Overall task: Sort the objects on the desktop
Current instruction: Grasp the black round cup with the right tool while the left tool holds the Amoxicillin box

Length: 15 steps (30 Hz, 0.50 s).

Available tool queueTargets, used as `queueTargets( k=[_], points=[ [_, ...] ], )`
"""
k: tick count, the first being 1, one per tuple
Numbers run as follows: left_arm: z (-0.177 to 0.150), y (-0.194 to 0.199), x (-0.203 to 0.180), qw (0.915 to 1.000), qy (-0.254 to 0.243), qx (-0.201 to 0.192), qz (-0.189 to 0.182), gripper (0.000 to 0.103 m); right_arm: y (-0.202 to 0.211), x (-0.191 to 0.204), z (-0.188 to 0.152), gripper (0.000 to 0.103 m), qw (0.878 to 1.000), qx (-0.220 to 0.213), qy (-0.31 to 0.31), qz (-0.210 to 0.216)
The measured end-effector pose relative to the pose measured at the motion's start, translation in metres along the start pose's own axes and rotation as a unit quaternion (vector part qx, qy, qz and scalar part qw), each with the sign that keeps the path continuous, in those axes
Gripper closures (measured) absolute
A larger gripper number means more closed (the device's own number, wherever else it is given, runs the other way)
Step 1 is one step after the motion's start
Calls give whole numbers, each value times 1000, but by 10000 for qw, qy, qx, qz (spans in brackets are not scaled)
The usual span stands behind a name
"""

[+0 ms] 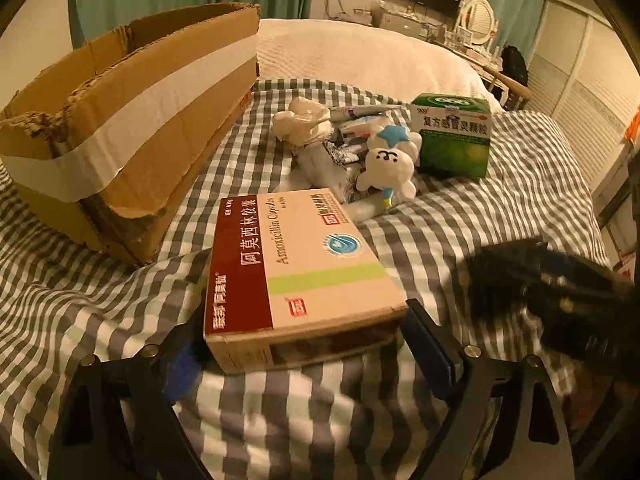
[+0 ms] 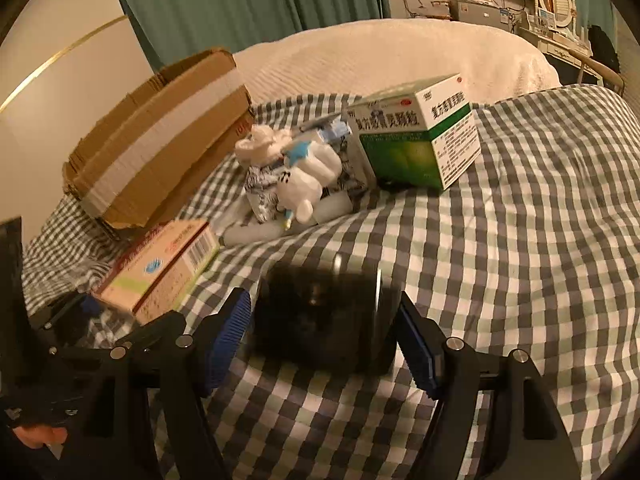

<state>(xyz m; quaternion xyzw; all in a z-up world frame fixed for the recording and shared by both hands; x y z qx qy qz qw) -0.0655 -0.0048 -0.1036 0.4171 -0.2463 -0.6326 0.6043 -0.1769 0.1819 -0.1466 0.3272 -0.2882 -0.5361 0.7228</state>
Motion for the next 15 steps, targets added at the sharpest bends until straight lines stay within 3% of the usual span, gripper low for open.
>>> queueTargets(
  k=[3,5,15],
  points=[
    [6,-8,1,9999,94,47,-11,12,-3,1,0,32,10000,-5,26,-26],
    [8,-9,6,9998,194,-54,32,24,-3,0,-1,32,10000,-6,18,-21],
    [11,9,16,9977,430,-341,-396,25,7,2,2,32,9998,-166,23,-92]
  ],
)
Point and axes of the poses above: each gripper's, at about its wrist camera, not at the fingertips, and y roughly against the way its jaws point, x to its left, z to its top, the point moved 2 cm from there along -y, roughly the way its jaws point, and after that the axes turned 12 degrees about y, right-handed, at the moved point
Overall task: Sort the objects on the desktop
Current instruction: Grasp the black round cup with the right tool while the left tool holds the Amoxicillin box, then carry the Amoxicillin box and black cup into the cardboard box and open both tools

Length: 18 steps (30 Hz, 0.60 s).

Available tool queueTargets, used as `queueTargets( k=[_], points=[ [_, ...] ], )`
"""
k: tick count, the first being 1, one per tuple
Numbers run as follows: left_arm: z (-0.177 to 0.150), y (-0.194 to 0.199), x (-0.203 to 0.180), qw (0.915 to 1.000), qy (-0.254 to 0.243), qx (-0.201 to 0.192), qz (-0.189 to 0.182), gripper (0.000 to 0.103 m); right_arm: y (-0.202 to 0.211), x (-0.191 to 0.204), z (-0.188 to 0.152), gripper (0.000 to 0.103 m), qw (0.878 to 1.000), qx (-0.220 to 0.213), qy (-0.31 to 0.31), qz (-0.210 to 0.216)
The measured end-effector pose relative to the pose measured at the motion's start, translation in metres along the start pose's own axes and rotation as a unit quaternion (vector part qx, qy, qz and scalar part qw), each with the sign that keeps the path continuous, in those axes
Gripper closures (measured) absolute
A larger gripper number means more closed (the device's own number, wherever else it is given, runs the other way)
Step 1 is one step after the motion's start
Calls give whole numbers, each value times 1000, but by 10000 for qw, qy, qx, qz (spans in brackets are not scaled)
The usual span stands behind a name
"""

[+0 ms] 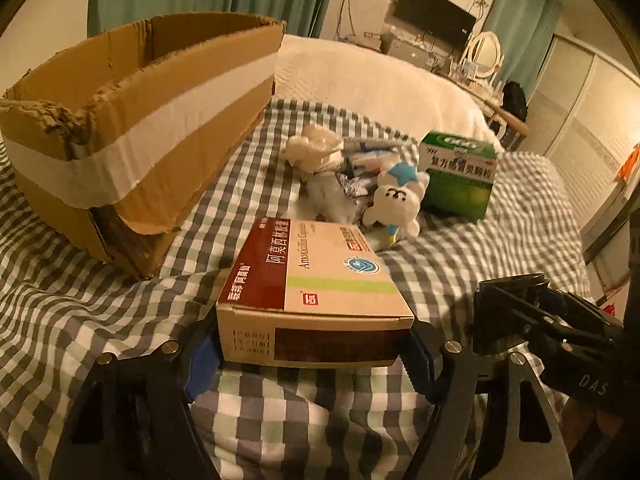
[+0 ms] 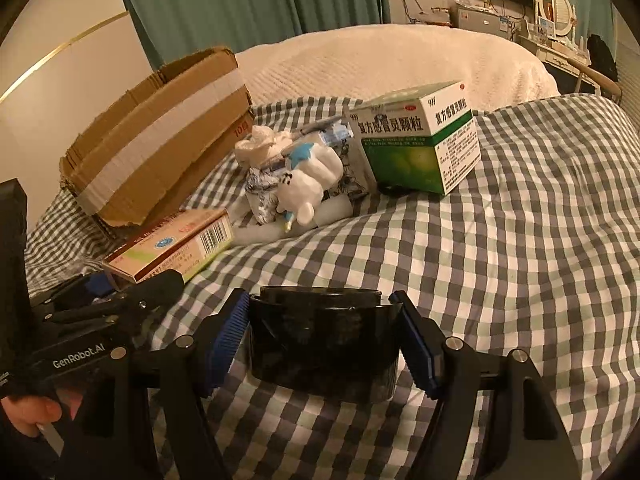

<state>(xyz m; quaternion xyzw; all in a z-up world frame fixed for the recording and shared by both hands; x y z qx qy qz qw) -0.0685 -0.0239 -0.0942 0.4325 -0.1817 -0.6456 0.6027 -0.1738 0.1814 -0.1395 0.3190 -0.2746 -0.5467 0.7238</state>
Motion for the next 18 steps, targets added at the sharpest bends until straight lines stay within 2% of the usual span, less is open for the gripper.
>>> queueTargets(
  k=[11,18],
  points=[
    [23,43,-4,9970,-29,-703,-333,26,31,12,25,32,9987,-478,-96,179],
    [70,89,4,9880,87,-1516,-287,26,56,29,64,32,9955,-891,162,266]
  ],
)
Point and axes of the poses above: each gripper's, at about its wrist camera, not at the fingertips, and y roughly against the way its jaws point, x to its left, z to its top, the point moved 2 cm from there along -y, roughly the way its jaws point, and after that the axes turned 12 degrees about y, right-handed, at the moved point
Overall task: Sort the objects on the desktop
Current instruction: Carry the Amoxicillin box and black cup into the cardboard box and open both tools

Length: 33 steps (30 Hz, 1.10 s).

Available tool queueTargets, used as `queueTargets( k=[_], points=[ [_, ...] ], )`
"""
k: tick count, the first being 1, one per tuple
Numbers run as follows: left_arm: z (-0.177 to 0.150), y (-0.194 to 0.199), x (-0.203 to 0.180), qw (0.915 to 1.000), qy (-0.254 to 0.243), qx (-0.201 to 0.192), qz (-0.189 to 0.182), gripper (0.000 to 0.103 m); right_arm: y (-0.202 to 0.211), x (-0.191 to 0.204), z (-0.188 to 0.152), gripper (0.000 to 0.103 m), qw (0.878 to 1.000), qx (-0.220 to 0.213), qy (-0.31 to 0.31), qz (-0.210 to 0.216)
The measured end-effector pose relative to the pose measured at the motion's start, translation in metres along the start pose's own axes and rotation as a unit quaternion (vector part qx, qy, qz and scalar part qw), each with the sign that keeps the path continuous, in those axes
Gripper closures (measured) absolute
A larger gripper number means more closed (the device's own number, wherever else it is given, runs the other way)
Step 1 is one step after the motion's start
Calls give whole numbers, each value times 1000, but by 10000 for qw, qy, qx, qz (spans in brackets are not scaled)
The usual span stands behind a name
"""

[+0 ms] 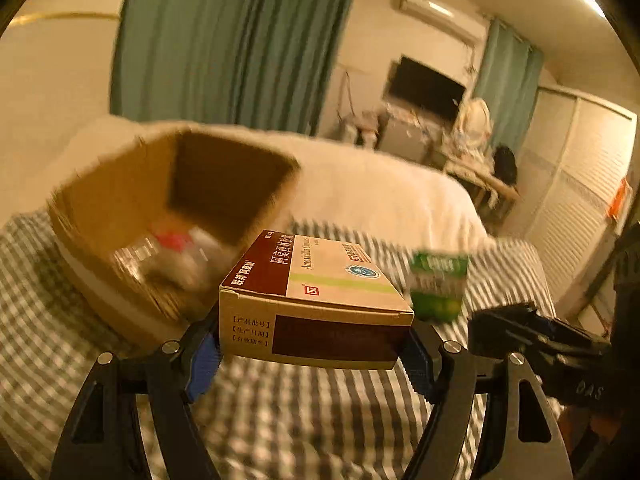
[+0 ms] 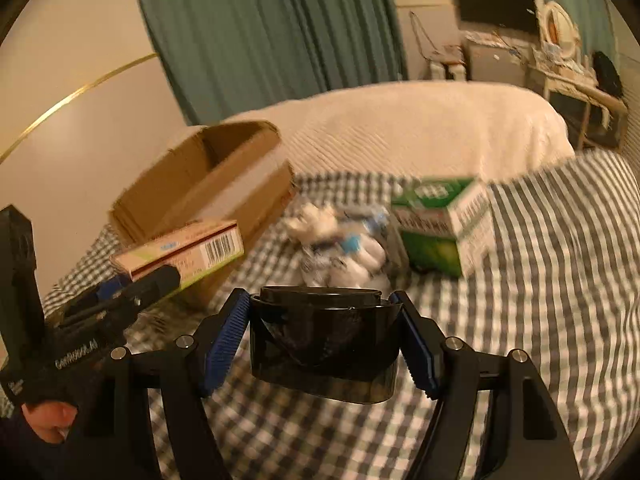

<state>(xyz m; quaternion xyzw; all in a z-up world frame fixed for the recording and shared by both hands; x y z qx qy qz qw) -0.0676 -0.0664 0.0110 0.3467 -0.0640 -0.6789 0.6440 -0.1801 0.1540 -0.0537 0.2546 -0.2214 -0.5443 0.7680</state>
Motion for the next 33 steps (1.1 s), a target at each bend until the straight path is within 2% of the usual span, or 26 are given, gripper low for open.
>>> queueTargets(
  k=[5,10,12,16,18,20,25,29,31,33],
  points=[
    [66,14,16,9973,232,-653,250,26,0,24,57,32,9983,-422,323,237],
    [118,-3,46,9929,634,-805,595,25,-21,51,111,32,9952,-681,407,575],
    [121,-12,62,9909,746,-825,751,25,-36,64,128,32,9941,-726,430,682],
    [109,-39,105,9912,810,-669,808,25,-81,89,150,32,9925,-577,341,1020],
    [103,-51,120,9911,747,-589,935,25,-99,98,153,32,9928,-504,367,1027],
    [98,-59,132,9919,772,-459,896,25,-120,107,157,32,9932,-394,403,1017],
    [89,-64,139,9932,703,-381,850,25,-153,120,161,32,9938,-255,435,993],
    [86,-70,140,9928,634,-345,955,24,-167,121,162,32,9943,-223,399,965],
    [87,-70,140,9921,610,-348,1039,12,-168,118,165,30,9946,-254,317,957],
    [87,-66,139,9918,632,-395,1034,9,-160,113,165,22,9947,-387,205,931]
  ],
)
Point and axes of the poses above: each gripper's, at about its wrist camera, not at the fingertips, and y roughly against the way its jaws point, x to its left, z to its top, the point moved 2 cm from there along -y, roughly the way its jaws point, and after that the axes turned 12 degrees about y, right-handed, at the moved point
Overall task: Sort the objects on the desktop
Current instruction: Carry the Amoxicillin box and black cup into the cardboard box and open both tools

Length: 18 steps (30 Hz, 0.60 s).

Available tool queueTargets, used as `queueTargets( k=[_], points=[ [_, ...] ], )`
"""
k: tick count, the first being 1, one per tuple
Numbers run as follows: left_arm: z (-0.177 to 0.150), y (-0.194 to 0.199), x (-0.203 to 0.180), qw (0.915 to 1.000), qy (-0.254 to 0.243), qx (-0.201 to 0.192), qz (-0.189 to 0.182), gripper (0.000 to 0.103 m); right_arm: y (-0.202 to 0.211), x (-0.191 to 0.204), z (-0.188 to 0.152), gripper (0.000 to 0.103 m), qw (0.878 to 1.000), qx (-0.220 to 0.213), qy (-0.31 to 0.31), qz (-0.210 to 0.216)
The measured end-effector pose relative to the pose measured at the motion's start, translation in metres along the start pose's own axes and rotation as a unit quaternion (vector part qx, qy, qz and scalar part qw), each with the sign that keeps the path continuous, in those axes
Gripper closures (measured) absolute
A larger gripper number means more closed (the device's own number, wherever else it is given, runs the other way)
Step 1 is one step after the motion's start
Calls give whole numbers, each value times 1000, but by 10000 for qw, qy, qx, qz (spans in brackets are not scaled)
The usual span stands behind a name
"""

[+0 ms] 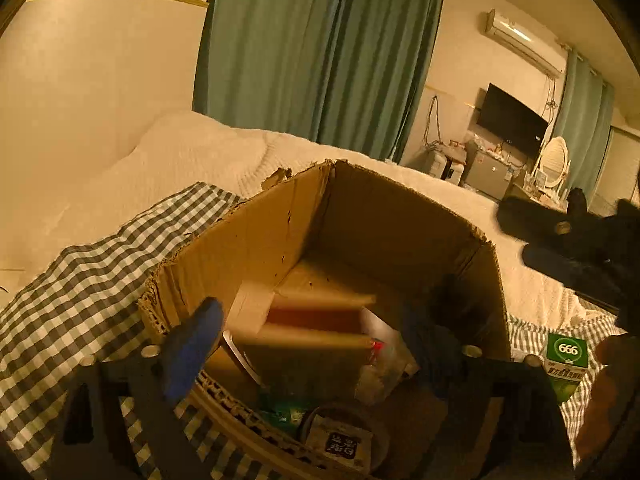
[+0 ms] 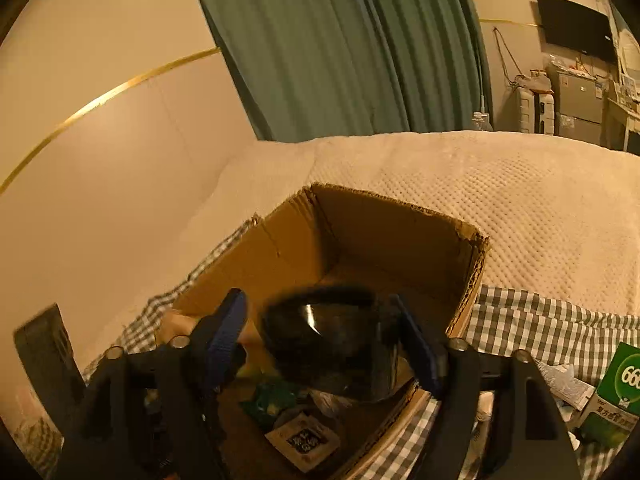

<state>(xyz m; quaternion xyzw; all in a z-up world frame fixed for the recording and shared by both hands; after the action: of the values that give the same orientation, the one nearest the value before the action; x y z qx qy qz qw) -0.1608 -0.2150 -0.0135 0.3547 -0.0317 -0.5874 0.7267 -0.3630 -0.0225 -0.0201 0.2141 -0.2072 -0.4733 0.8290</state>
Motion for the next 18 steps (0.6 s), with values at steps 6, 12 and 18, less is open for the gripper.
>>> queueTargets(
  k=[6,12,18],
  points=[
    [1,21,-16,9997,-125,-128,-169,9,73,-27,-7,22,9981,-382,104,-480],
    [-22,58,-67,9957,-530,-22,-759,6,173,-81,-61,20,9849,-165,189,-1713],
    [-71,83,-131,9862,-909,364,-1335,6,216,-129,-129,20,9741,238,-222,-2236]
  ],
)
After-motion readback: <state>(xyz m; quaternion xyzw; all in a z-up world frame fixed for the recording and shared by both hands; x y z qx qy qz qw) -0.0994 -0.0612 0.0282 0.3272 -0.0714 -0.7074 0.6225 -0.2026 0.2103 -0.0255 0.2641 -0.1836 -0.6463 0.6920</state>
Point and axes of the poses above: each gripper's, at about its wrist camera, not at the fingertips, and y roughly against the way its jaws point, x to its left, z to its top, the point moved 2 cm from there along -y, roughly the way its jaws point, and after that the axes turned 12 degrees about y, right-handed, at the moved point
